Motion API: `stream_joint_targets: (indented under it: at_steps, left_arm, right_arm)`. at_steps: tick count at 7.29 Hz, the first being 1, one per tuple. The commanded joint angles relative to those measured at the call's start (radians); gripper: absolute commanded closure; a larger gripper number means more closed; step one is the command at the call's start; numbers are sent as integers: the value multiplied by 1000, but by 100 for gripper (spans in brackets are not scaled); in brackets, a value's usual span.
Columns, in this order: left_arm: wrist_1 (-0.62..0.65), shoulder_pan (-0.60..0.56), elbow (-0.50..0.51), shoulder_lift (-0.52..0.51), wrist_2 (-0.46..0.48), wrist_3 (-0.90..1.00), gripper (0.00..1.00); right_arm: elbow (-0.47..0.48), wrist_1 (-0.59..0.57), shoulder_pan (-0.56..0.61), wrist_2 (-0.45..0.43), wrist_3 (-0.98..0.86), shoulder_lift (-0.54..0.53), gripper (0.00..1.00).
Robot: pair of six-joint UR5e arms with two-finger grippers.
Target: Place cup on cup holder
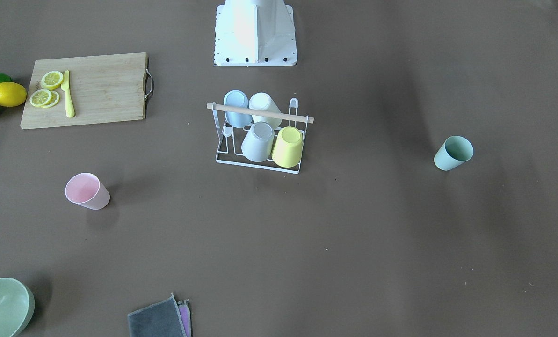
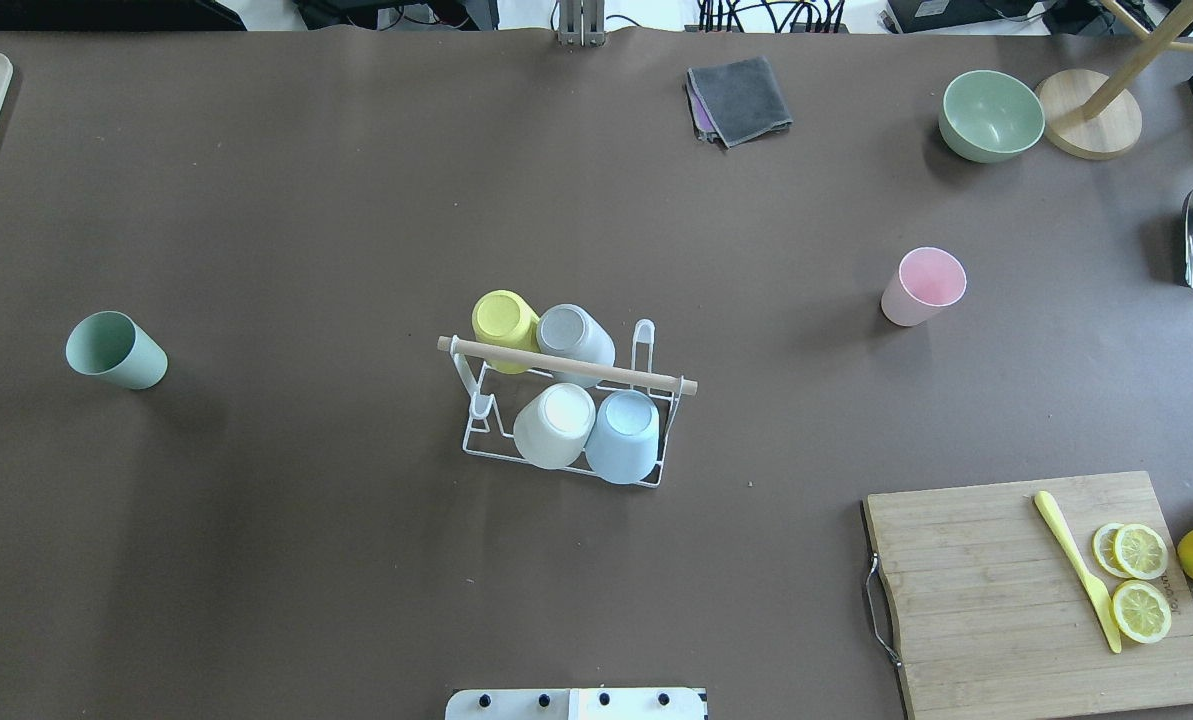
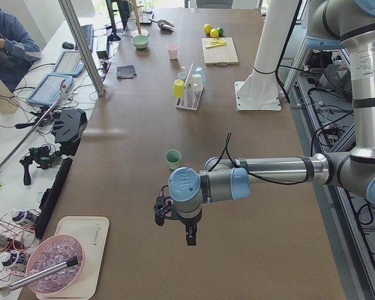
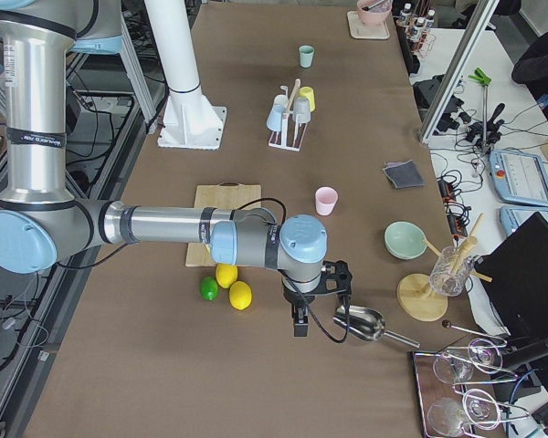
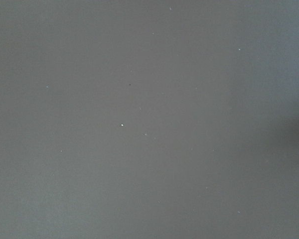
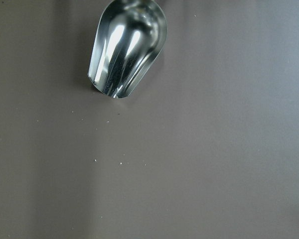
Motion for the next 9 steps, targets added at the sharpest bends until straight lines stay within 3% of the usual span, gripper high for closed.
stream_joint_targets:
  at_steps: [1, 9]
  left_arm:
    - [-2, 1, 36, -2, -4, -2, 1]
    - [0, 1, 23, -23, 19, 5, 1]
  right_arm:
    - [-3, 0, 0, 0, 1, 0, 0]
    - [-3, 0, 0, 0, 2, 3, 0]
